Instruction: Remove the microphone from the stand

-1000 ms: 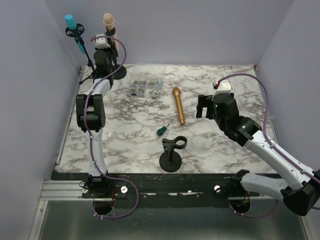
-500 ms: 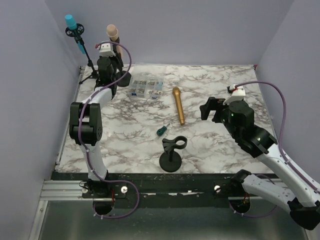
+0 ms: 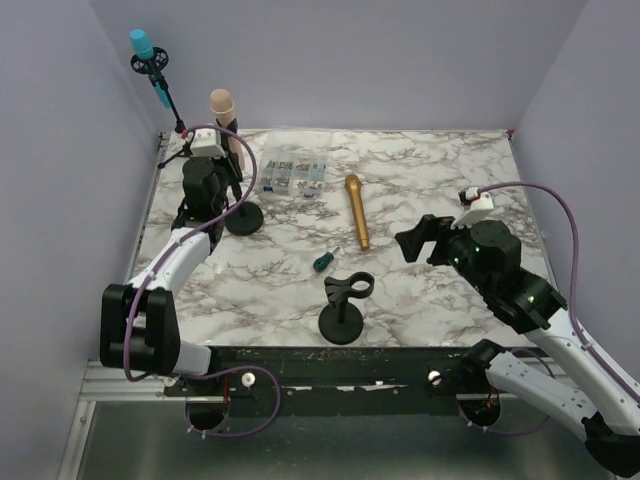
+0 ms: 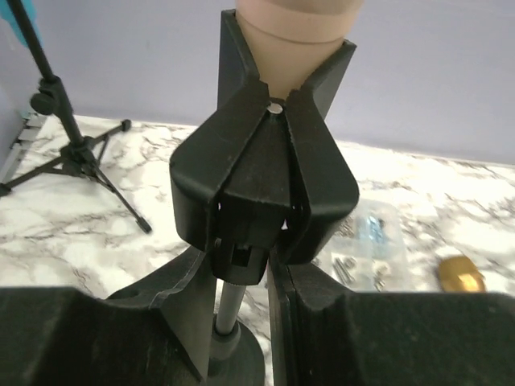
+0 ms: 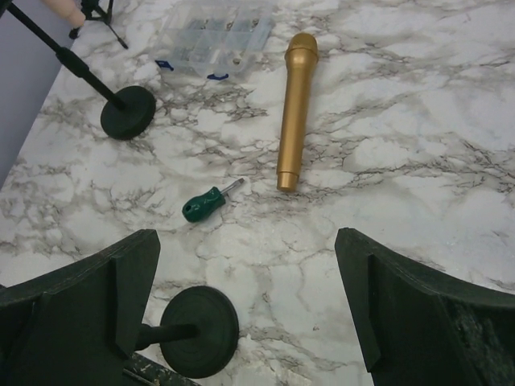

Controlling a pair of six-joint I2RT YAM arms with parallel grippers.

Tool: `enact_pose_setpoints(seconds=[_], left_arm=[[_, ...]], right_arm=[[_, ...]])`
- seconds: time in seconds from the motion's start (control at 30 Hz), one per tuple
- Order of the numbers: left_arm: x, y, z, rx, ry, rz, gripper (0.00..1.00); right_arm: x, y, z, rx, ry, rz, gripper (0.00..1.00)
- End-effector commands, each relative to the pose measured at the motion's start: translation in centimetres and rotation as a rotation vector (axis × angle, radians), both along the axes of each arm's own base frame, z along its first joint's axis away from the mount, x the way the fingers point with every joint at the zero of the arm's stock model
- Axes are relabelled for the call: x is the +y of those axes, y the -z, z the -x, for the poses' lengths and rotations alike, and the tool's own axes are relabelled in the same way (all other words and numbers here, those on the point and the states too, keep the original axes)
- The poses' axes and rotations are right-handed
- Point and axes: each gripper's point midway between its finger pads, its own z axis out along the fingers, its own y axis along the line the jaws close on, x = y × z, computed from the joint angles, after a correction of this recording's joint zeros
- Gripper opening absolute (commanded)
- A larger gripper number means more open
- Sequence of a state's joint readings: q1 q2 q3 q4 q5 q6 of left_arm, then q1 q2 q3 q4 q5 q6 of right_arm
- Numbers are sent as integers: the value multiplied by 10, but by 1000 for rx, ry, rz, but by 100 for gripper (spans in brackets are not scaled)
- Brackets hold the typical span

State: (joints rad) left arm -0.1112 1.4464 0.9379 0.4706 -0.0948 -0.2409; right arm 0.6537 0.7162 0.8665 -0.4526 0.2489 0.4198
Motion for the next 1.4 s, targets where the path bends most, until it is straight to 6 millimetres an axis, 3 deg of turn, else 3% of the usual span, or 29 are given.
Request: enact_pose_setpoints(seconds=[0.0,0.2,0.33,0.6,0.83,0.9,0.93,1.0,1.2,1.3,1.37], left_arm=[[-36,-36,42,-68,138,31,0],[-71,-48,99,-101,364,12,0],[-80,-48,122,-83,458,-54,0],[-100,-15,142,-58,610,-56,0],[-104,-7,152,-62,629,-5,0],[-101,-3,156,-50,602,23,15],[-99,-2,158,-46,586,39,30],[-99,-4,164,-42,585,53,47],[-86,-19,181,-74,538,23,64],[-83,-23,191,-63,534,7,89],[-80,-23,200,-60,532,1,93]], right_arm=[[15,9,6,64,-80,15,100],[38,4,9,100,-186,-13,100],[46,3,12,108,-219,-45,100],[62,-5,18,140,-267,-138,100],[77,-15,18,100,-365,-127,100],[81,-16,14,92,-383,-111,100],[84,-18,14,86,-400,-104,100],[91,-21,11,72,-433,-103,100],[112,-34,1,27,-504,-118,100],[122,-47,-4,-18,-536,-141,100],[132,-52,-11,-33,-548,-145,100]])
